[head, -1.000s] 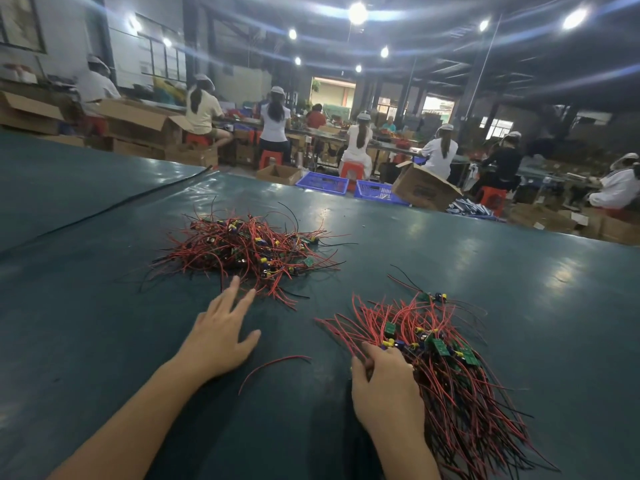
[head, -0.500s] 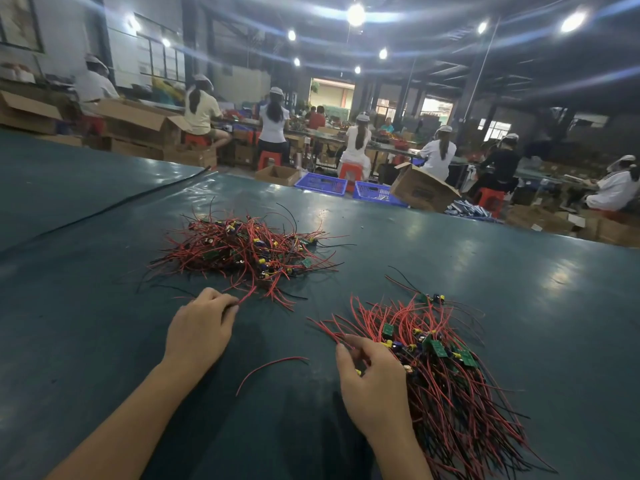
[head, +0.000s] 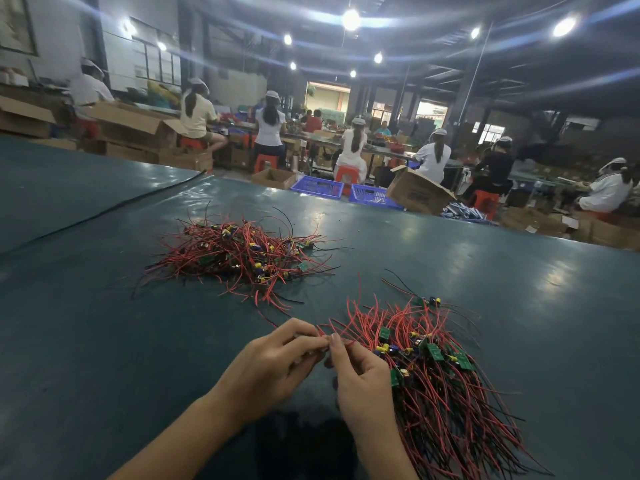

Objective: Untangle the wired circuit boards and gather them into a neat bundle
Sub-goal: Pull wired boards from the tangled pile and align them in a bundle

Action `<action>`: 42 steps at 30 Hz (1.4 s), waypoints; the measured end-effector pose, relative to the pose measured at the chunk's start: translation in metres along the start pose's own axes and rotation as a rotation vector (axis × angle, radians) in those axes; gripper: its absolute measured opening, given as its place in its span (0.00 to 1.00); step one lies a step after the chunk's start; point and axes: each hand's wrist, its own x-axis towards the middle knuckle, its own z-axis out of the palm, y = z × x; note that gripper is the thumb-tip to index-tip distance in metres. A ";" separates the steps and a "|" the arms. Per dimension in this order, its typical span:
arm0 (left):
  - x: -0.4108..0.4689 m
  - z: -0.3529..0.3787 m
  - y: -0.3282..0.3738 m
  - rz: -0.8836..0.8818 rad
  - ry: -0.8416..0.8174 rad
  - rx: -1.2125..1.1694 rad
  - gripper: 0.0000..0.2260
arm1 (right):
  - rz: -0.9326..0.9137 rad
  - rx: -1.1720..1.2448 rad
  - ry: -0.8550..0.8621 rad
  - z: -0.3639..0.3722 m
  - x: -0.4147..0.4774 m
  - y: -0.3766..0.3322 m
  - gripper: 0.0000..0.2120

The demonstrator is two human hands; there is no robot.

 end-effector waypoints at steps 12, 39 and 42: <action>0.000 0.014 0.012 -0.524 -0.105 -0.414 0.26 | 0.164 0.188 0.059 -0.002 0.000 -0.005 0.10; -0.002 0.020 0.020 -0.492 0.049 -0.372 0.18 | 0.400 0.284 0.208 -0.003 0.006 -0.003 0.18; 0.006 0.015 0.026 -0.655 0.146 -0.613 0.18 | 0.397 0.422 0.311 -0.017 0.015 -0.004 0.15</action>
